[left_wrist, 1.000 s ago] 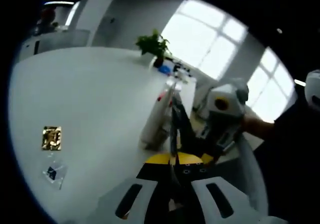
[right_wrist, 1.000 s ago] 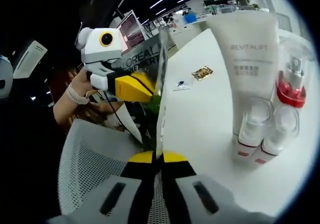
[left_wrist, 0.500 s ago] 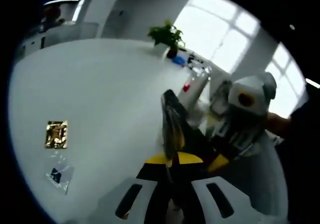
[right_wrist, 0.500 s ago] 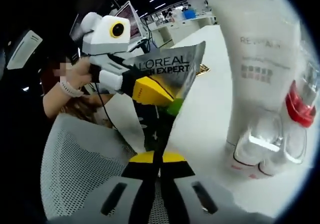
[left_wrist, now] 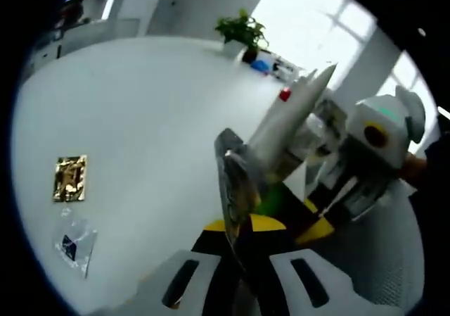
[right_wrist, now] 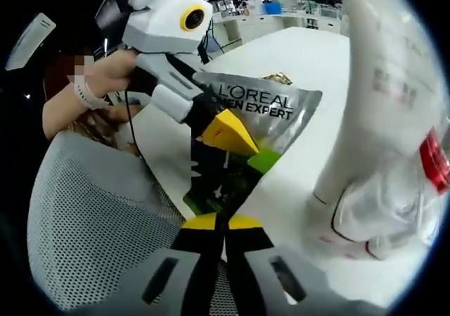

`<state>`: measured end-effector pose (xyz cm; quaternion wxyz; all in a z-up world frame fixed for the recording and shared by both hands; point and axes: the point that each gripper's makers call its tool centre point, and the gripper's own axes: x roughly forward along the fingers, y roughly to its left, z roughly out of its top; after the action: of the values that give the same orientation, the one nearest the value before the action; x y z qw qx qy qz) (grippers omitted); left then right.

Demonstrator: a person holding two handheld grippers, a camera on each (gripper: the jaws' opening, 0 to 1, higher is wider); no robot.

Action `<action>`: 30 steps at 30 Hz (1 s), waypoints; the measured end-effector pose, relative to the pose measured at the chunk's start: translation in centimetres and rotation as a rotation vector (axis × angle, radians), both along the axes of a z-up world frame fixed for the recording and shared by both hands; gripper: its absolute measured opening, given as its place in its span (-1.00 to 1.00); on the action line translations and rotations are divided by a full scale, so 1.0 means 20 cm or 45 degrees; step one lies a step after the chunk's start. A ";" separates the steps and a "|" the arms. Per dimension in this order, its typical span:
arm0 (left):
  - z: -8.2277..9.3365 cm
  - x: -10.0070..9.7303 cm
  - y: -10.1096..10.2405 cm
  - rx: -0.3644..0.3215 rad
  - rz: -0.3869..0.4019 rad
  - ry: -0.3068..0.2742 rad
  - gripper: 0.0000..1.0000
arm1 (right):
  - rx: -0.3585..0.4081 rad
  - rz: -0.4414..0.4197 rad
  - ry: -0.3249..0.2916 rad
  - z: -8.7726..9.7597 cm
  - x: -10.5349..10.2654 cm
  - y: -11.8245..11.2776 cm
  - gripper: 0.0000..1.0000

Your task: Arrange the skincare products in the storage area until every visible bottle or jar stands upright without overlapping.

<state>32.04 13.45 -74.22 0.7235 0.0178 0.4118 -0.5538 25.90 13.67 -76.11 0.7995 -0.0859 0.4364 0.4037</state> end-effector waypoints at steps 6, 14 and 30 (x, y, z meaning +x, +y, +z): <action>-0.08 0.00 0.00 0.071 -0.043 -0.011 -1.00 | -0.067 0.024 0.004 -0.05 -0.01 -0.02 -0.94; -0.13 0.02 0.00 0.128 -0.060 -0.046 -1.00 | -0.137 0.042 -0.003 -0.09 0.00 -0.05 -0.85; -0.16 0.03 -0.01 0.192 -0.117 -0.083 -1.00 | -0.275 -0.043 -0.008 -0.07 -0.05 -0.21 -0.74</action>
<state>32.73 13.25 -77.52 0.7071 0.1093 0.4273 -0.5528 24.82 9.56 -77.50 0.7936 -0.1654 0.4763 0.3405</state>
